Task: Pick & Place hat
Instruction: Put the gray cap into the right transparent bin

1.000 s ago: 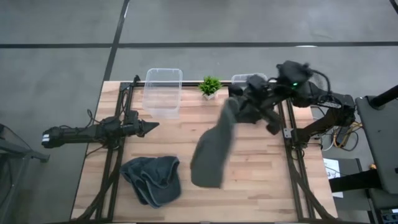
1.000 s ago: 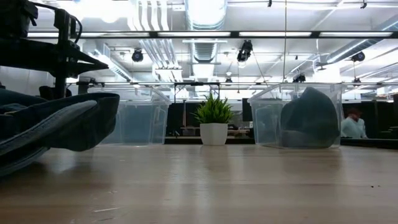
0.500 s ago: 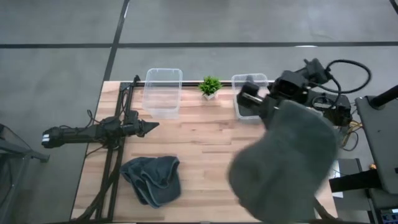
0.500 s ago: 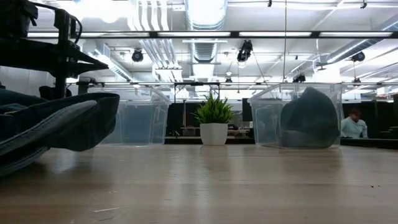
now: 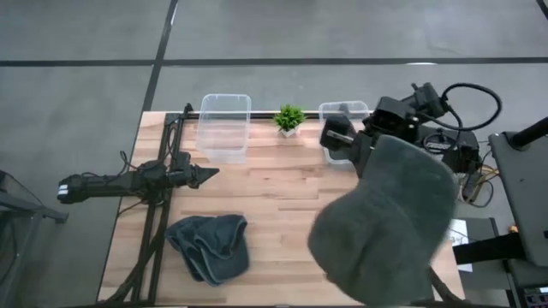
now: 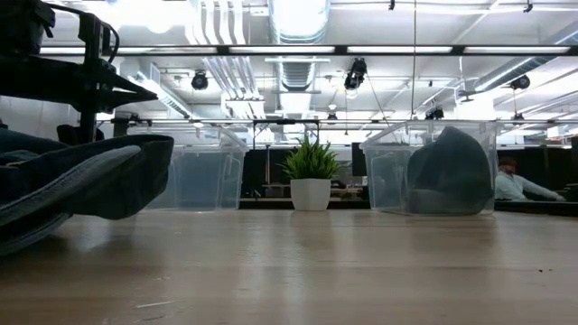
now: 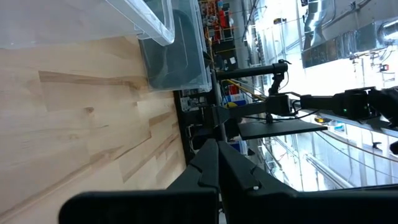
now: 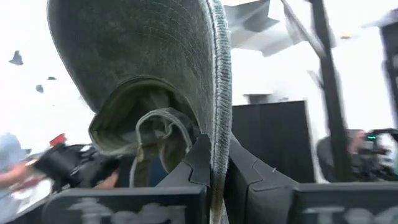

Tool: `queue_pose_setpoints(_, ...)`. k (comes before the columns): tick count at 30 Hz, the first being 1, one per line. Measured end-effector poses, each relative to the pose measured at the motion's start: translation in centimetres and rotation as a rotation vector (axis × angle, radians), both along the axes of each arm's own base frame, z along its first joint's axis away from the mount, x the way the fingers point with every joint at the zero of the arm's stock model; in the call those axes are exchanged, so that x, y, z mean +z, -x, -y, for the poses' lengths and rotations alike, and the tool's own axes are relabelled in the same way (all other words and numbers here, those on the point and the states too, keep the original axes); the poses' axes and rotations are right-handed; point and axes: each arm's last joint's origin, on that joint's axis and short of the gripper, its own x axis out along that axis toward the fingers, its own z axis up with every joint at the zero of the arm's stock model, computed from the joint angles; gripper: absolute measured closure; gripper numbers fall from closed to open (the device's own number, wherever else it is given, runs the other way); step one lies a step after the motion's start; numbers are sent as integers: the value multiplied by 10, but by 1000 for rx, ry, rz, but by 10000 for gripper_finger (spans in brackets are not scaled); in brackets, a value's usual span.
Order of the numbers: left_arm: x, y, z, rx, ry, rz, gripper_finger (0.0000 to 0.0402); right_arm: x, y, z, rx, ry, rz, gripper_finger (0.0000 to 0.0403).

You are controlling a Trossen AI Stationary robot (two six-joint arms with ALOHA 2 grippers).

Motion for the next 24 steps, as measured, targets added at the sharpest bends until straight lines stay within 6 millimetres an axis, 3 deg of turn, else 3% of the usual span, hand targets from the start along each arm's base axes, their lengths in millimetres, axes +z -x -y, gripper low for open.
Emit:
queue_pose_setpoints(6,0,0,0,0,0,0,401,-7,-11,9,-133,-84,-125,392)
queue_pose_setpoints(13,0,0,0,0,0,0,401,-26,-19,26,-463,-220,-429,392)
queue_pose_setpoints(24,0,0,0,0,0,0,401,-34,6,45,-867,-390,-636,392)
